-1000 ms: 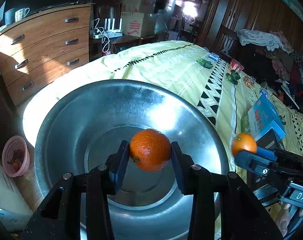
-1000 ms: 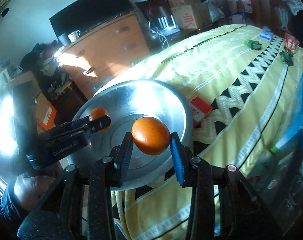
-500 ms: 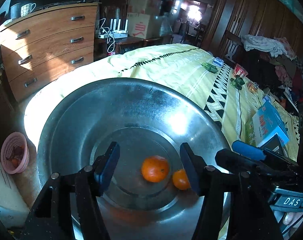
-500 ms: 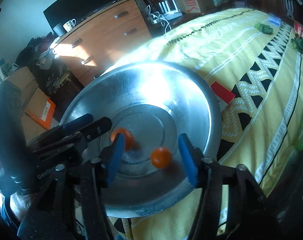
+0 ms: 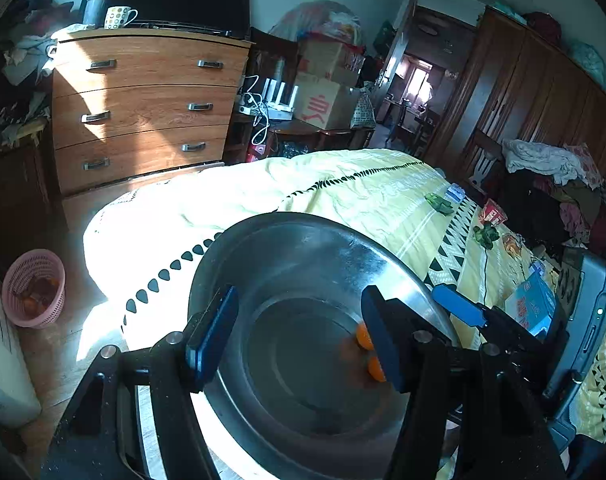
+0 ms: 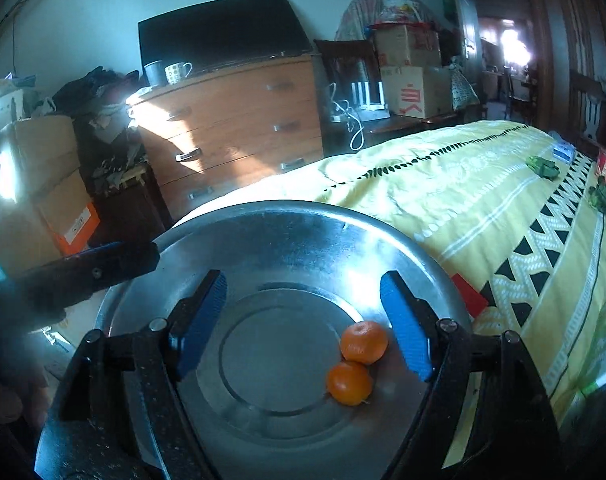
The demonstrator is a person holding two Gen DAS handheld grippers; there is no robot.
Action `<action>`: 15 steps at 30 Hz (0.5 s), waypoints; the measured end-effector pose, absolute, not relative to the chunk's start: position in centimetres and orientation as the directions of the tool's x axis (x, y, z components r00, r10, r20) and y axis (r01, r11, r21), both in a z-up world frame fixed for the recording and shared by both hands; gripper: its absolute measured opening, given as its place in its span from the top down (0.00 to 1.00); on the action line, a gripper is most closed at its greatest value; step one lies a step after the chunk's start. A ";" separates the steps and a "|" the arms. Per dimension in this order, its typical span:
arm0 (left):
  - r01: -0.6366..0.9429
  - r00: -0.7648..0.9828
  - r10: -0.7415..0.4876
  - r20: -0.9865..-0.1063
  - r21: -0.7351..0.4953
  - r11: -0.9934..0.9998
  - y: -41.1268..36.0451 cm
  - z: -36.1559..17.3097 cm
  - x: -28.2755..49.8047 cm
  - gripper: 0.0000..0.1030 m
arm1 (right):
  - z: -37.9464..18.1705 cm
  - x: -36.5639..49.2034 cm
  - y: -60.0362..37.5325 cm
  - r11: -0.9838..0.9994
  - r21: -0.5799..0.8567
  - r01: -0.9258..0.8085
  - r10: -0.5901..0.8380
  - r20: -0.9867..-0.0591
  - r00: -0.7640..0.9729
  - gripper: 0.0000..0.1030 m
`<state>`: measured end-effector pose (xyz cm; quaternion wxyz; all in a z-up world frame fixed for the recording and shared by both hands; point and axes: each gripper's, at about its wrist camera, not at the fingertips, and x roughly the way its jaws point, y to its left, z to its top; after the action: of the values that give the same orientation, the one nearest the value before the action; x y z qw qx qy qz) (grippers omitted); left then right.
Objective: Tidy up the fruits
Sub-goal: 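Move both open tools back over the fruit pile on the bed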
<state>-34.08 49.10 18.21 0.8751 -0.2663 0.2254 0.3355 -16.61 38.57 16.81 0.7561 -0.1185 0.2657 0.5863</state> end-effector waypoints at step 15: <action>-0.691 0.702 0.493 -0.515 -0.326 0.644 47.0 20.8 -34.7 0.30 | 16.6 -17.4 31.5 0.361 0.125 -0.924 0.762 -0.610 0.215 0.13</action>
<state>-34.68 47.01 20.83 0.8859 -0.2572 0.1934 0.3341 -17.38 31.48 16.59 0.7678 -0.1341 0.3015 0.5492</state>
